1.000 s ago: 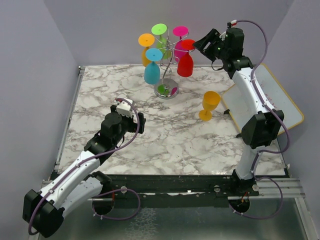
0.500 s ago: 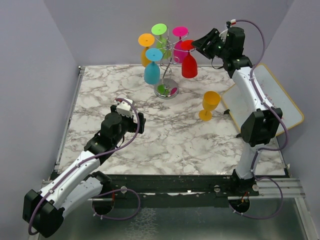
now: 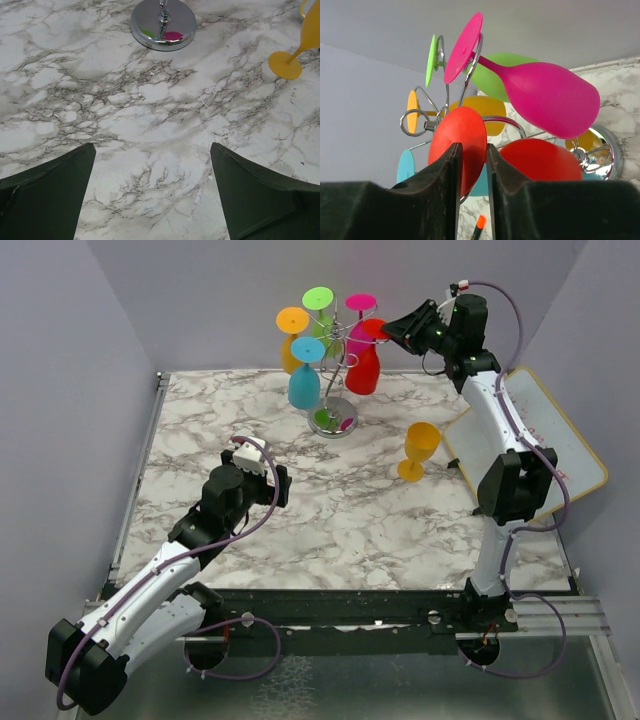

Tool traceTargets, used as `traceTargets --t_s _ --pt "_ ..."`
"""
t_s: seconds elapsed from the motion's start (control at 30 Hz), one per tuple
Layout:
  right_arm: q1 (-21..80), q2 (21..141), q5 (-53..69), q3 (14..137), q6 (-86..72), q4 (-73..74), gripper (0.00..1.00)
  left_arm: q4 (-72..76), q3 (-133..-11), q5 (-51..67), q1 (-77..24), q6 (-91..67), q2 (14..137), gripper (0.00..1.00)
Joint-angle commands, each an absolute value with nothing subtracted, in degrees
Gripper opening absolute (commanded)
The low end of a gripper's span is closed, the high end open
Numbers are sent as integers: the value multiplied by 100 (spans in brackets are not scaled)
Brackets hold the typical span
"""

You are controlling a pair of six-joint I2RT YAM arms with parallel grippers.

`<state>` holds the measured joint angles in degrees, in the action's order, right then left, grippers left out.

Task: Take the wine glass off the wine glass rack
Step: Pick up the wine glass from the wine rack.

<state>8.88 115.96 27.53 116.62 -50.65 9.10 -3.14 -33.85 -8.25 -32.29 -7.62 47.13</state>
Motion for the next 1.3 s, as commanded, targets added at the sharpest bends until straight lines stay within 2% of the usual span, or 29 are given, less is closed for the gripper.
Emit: traceTargets --t_s 0.0,0.4,0.53,0.63,1.1,1.27 --pt "843 11714 3040 11823 -5218 743 26 -354 -3363 -918 -3199 -713 4638 99" --pt "773 11365 2980 11461 -5304 475 27 -321 -3414 -820 -3199 -760 4737 99" --pt "756 11397 3023 11548 -5300 470 36 -312 -3391 -766 -3198 -782 4691 99" --pt "747 11469 3162 11615 -5357 419 38 -308 -3388 -750 -3199 -789 4685 99" --pt "706 11458 3105 11692 -5278 563 31 -265 -3383 -641 -3199 -835 4732 99" --pt "686 11287 3124 11248 -5645 70 30 -338 -3398 -659 -3199 -818 4836 99"
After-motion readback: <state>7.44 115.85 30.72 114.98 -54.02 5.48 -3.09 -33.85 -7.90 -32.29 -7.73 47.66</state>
